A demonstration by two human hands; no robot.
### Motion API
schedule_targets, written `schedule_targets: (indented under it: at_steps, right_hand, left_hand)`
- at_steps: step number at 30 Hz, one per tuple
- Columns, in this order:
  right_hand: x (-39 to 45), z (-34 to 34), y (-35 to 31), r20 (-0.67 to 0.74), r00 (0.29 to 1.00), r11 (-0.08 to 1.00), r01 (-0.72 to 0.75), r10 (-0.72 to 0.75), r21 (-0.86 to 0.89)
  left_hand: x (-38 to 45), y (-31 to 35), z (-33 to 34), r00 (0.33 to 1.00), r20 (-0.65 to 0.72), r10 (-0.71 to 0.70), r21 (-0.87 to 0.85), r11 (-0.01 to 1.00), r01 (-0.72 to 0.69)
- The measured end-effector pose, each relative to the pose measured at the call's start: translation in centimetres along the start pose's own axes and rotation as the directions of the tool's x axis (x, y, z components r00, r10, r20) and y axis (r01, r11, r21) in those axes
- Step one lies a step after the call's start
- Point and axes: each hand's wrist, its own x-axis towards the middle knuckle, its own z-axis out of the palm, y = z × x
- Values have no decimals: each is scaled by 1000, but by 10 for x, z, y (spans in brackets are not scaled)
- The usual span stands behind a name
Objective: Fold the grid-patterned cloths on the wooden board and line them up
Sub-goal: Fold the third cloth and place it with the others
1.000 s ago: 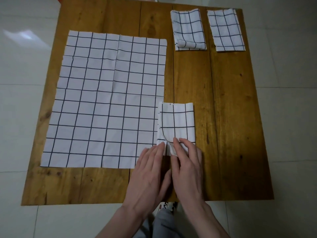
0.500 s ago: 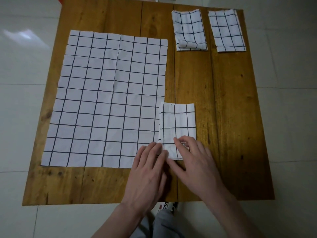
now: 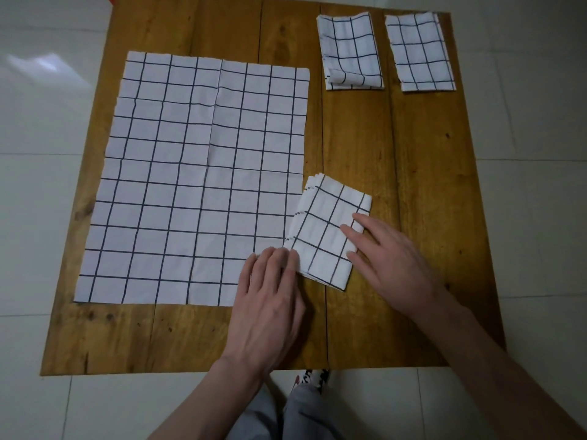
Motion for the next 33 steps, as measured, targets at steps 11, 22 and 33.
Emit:
schedule_targets:
  at_steps: [11, 22, 33]
  right_hand:
    - [-24, 16, -56, -113, 924, 926, -373, 365, -56]
    - [-57, 26, -57, -53, 998, 999, -44, 44, 2]
    - [-64, 42, -60, 59, 997, 997, -51, 54, -50]
  left_hand:
    - [-10, 19, 14, 986, 47, 162, 48, 985, -164]
    - [-14, 27, 18, 995, 15, 102, 36, 994, -102]
    - [-14, 40, 28, 996, 45, 76, 40, 996, -78]
